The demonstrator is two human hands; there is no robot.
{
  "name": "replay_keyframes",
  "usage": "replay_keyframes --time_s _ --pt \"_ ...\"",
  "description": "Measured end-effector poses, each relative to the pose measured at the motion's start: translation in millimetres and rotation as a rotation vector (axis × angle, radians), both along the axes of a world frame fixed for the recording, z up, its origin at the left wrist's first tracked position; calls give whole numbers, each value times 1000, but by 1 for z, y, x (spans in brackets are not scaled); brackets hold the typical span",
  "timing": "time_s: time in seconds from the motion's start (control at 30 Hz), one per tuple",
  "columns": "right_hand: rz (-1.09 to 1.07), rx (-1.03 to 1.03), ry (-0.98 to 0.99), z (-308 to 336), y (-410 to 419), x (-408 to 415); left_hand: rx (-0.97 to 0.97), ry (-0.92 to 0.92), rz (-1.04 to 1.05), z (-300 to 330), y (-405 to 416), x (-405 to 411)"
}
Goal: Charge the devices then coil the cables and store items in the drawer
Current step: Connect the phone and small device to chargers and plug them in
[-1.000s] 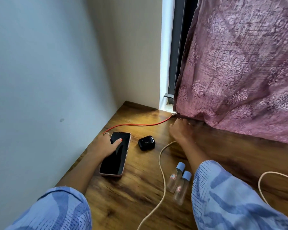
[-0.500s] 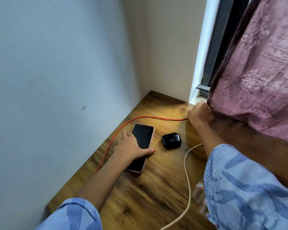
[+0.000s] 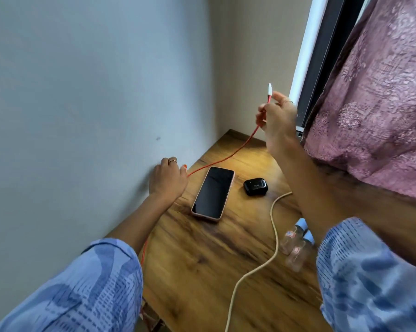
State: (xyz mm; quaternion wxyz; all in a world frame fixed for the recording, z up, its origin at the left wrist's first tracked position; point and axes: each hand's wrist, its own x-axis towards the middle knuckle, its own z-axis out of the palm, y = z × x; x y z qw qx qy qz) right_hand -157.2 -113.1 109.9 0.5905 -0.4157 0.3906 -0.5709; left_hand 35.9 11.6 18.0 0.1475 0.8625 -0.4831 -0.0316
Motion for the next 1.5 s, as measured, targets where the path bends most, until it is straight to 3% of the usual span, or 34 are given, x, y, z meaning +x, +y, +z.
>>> replay_keyframes --time_s 0.17,0.47,0.6,0.7,0.77,0.93,1.03,1.17,1.33,1.4,1.5 --pt "138 104 -229 34 85 -10 -49 73 -15 9 9 6" --pt "89 324 -8 -25 175 -13 181 326 -200 -13 -3 -13" --pt "70 428 -22 -46 202 -6 266 347 -295 -23 -22 -25" --pt "37 472 -15 -57 216 -2 417 245 -362 -27 -36 -39" --pt "3 487 -9 -61 223 0 484 195 -342 -30 -40 -48" --pt "-46 491 9 -69 243 3 500 274 -250 -31 -46 -53" --pt "-97 474 16 -68 251 3 431 418 -279 -21 -53 -49" --pt "-184 363 50 -59 252 5 200 861 -261 6 -63 -53" --pt "-269 149 133 -42 241 14 -185 1028 -267 65 -71 -70" --pt "-313 53 173 -35 235 19 -228 1109 -306 88 -68 -74" --pt "-371 -89 263 -26 227 23 -144 1287 -373 115 -58 -78"
